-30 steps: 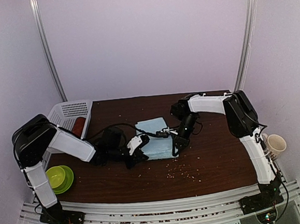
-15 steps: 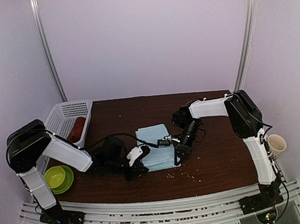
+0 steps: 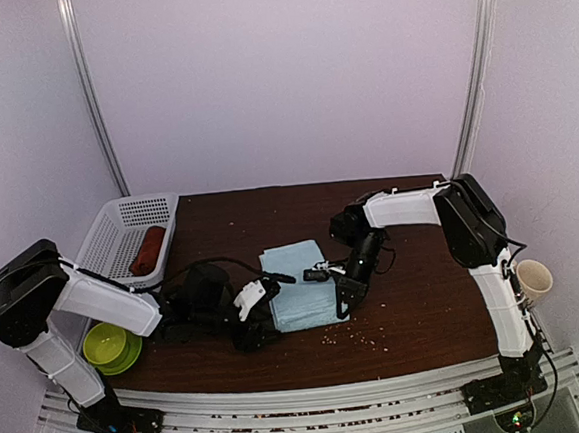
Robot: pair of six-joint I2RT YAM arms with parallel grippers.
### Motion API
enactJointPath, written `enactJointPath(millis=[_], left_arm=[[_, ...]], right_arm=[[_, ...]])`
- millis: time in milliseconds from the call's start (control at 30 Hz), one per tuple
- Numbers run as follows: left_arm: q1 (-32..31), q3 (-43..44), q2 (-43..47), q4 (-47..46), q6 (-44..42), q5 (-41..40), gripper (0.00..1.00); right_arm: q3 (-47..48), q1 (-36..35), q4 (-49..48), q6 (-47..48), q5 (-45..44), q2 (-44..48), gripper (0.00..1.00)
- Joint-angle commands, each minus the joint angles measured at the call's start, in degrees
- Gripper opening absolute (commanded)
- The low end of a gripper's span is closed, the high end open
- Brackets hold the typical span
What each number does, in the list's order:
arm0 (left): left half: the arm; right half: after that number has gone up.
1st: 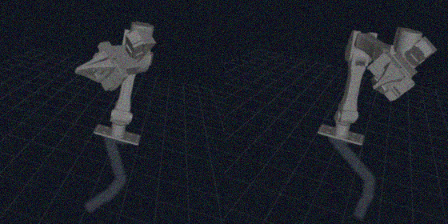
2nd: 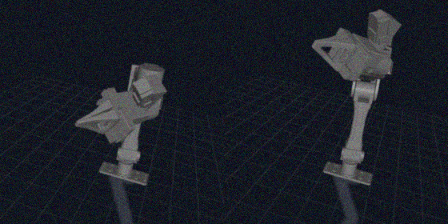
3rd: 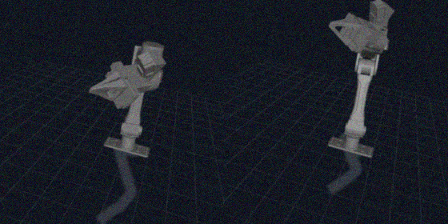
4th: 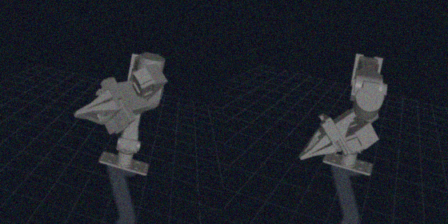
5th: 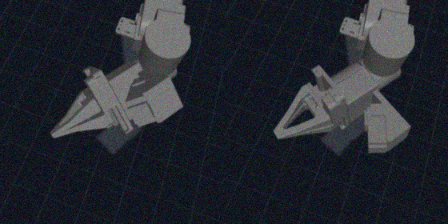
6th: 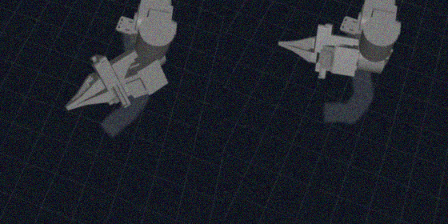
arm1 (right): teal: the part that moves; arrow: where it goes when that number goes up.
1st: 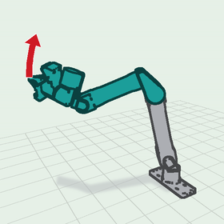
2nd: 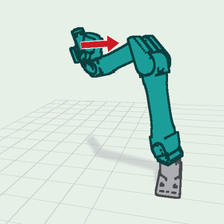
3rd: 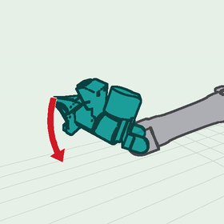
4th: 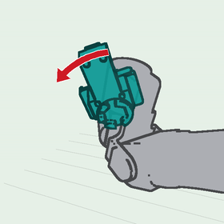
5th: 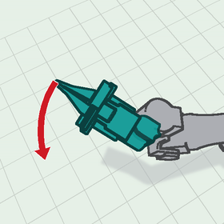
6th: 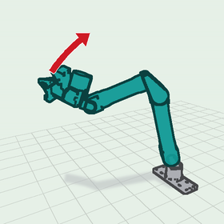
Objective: Roll the towels
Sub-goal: Roll the towel at the center of the board.
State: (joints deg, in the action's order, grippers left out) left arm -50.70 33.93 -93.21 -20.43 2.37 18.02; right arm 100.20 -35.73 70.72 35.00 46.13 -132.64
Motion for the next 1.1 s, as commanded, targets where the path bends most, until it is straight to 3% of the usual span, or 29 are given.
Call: enactJointPath(millis=[0, 200, 333, 533, 700, 867, 900, 1000, 1067], left_arm=[[-0.47, 2.12, 3.43, 0.42, -1.51, -1.28, 0.61], [-0.57, 6.81, -0.78, 2.57, -2.86, -2.27, 0.58], [-0.63, 9.27, -4.40, 3.82, -3.72, -3.22, 0.45], [-0.55, 9.19, -5.60, 3.14, -3.86, -5.56, 0.17], [-0.46, 8.69, -6.50, 2.84, -3.45, -8.43, 0.08], [0.08, 9.04, -9.09, 3.37, -2.70, -9.60, 0.00], [0.26, 8.98, -9.48, 3.19, -2.58, -9.48, 0.00], [0.50, 8.79, -10.42, 2.60, -2.08, -9.23, 0.00], [0.66, 8.85, -10.87, 2.50, -1.72, -9.29, 0.00]], right_arm=[[1.55, -0.89, -1.03, -2.02, -2.97, 0.98, 0.00], [3.14, -1.53, -0.95, -2.95, -3.50, 0.77, 0.00], [3.07, -1.84, -1.02, -3.11, -3.47, 0.55, 0.00], [3.46, -2.00, -1.02, -3.27, -3.77, 0.54, 0.00], [4.58, -2.00, -0.68, -3.06, -4.32, 0.61, 0.00], [4.74, -1.98, -2.77, -3.47, -6.06, 2.93, 0.31], [4.80, -1.98, -3.32, -3.76, -6.59, 3.50, 0.45], [5.05, -1.98, -3.76, -3.19, -7.63, 5.06, 0.55], [4.42, -1.92, -4.97, -3.02, -8.52, 6.60, 0.57]])
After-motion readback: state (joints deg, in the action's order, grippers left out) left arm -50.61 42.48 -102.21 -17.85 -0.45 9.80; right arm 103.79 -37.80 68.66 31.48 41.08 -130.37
